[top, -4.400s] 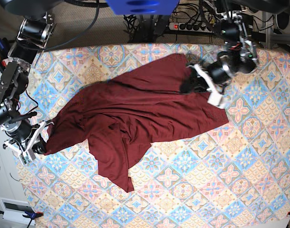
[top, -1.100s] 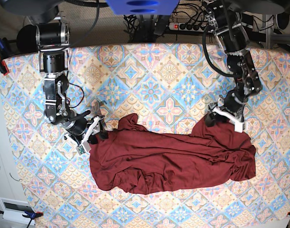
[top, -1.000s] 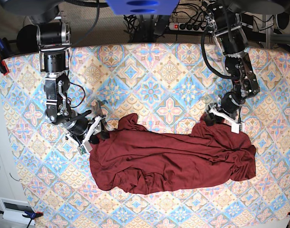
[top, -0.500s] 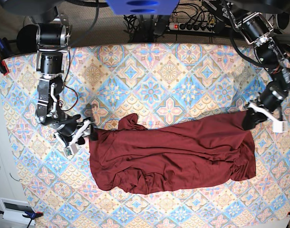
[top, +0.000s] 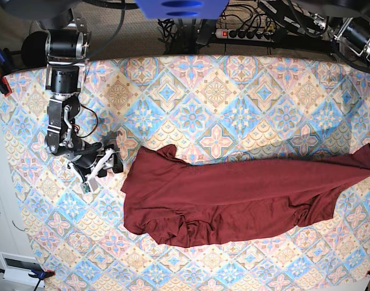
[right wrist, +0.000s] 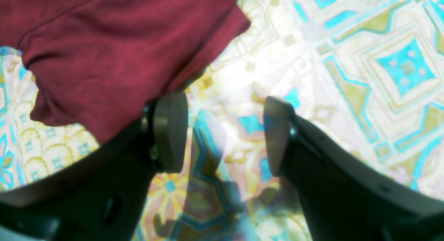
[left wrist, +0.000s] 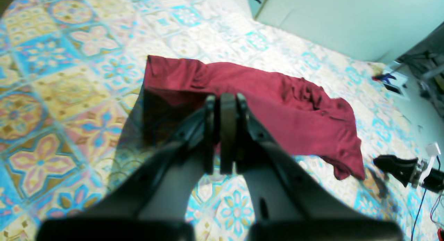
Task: Layout the t-shirt on the table in an organized manner, then fold the t-shirt properly
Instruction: 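Pull the shirt end with the left gripper away from the right gripper, then reach the right gripper to the shirt's bunched end and grasp it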
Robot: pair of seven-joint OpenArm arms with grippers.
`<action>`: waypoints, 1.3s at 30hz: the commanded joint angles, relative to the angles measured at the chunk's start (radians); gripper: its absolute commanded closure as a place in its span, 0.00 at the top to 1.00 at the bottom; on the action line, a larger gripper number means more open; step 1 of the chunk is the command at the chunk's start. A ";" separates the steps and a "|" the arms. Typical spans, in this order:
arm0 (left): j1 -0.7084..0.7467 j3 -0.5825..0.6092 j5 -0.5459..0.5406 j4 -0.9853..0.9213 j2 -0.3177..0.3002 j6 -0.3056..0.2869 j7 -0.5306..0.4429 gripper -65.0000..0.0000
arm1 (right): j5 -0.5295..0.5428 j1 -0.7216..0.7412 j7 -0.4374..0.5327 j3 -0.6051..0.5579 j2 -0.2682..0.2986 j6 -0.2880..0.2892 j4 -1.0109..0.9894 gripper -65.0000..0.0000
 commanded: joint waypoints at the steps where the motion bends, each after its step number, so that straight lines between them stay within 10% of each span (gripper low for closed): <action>1: -0.009 -0.015 -0.021 0.012 -0.029 -0.003 -0.026 0.00 | 0.021 0.024 0.020 -0.009 0.008 0.007 0.015 0.52; 25: 0.034 -0.092 -0.015 0.011 -0.029 -0.003 -0.028 0.00 | 0.127 0.031 0.077 -0.273 0.005 0.019 0.048 0.52; 39: 0.175 -0.209 -0.022 -0.235 -0.248 -0.097 -0.026 0.00 | 0.127 0.179 0.094 -0.273 0.005 0.019 -0.119 0.52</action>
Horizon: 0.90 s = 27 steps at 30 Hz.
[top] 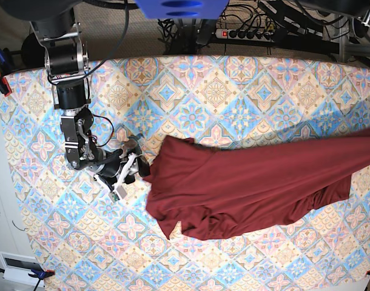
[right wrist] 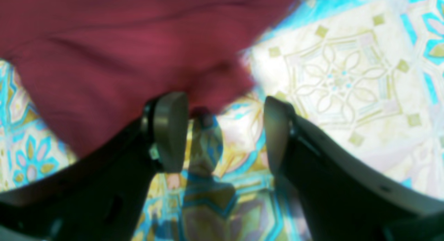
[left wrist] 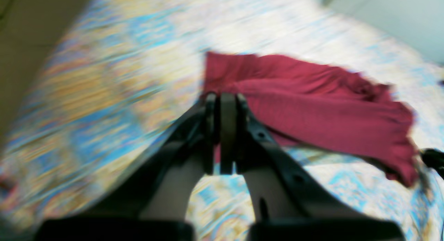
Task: Layout the t-shirt on the table in an organized manner, then fold the t-shirt properly
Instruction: 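Reach the right gripper to the shirt's bunched end and grasp it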
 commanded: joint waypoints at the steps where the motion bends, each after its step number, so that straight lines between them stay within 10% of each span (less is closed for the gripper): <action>1: 0.002 -0.001 -0.030 -0.011 -0.045 -0.004 -0.028 0.00 | 0.024 0.043 0.031 0.006 0.008 0.005 0.008 0.52; 27: 0.026 0.065 -0.024 -0.060 -0.018 -0.006 -0.032 0.00 | 0.024 0.049 0.022 -0.004 -0.140 0.005 -0.043 0.52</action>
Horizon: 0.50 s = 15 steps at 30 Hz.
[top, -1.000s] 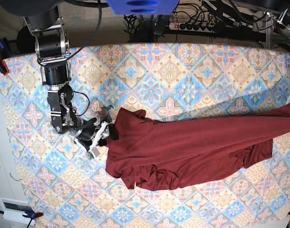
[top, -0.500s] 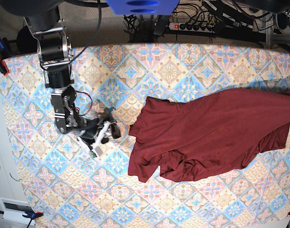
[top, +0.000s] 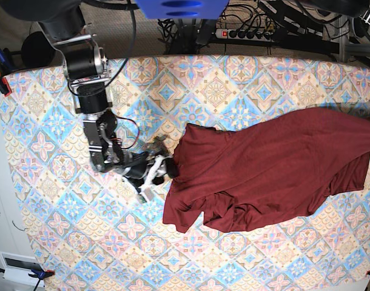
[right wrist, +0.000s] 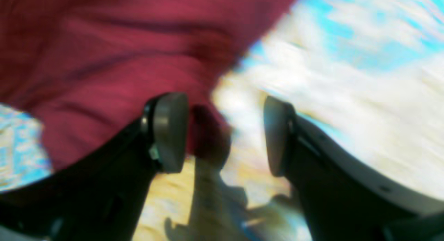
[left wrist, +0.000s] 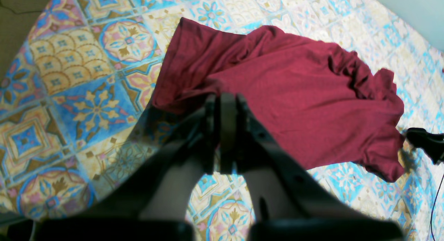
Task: Layout the t-shirt on the table in an organized manner, then fold the t-shirt properly
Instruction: 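Reach the right gripper to the shirt's bunched end and grasp it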
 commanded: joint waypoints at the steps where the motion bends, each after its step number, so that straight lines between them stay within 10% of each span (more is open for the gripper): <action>1: -0.004 -0.009 -0.023 0.014 -0.026 -0.003 -0.025 0.00 | 0.020 0.032 0.020 0.003 0.010 0.005 0.017 0.52; 15: -0.004 -0.006 -0.025 0.014 0.002 -0.003 -0.020 0.00 | 0.020 0.028 0.027 -0.105 -0.013 0.005 0.017 0.52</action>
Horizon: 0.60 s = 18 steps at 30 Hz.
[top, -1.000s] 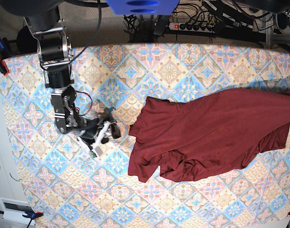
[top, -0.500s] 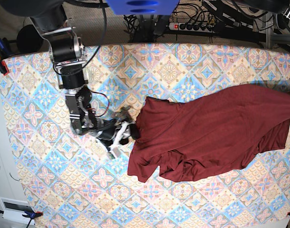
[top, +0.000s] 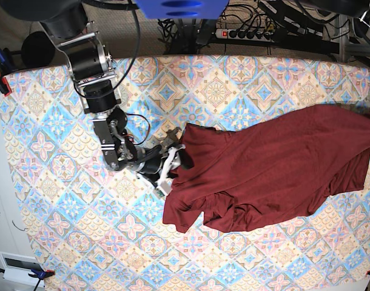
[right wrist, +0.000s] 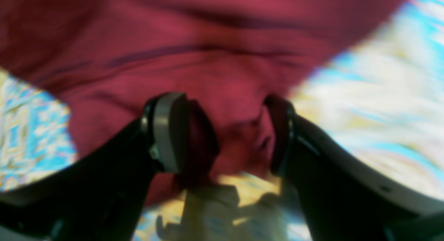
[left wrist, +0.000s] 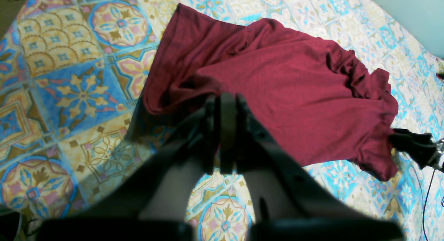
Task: Layout the t-shirt on the table in an organized manner, then fold the t-shirt properly
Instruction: 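Reach the right gripper to the shirt's bunched end and grasp it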
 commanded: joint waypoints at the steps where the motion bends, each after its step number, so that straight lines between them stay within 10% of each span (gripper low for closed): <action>1: -0.004 -0.006 -0.024 0.014 -0.033 -0.003 -0.024 0.00 | 0.019 0.031 0.021 -0.004 0.009 0.004 0.017 0.52; 10: -0.004 0.006 -0.024 0.014 -0.011 -0.003 -0.024 0.00 | 0.019 0.017 0.021 -0.022 -0.035 0.004 0.016 0.50; 18: -0.007 0.035 -0.029 0.014 -0.011 -0.003 -0.030 0.00 | 0.023 0.006 0.015 -0.008 -0.027 0.004 0.077 0.00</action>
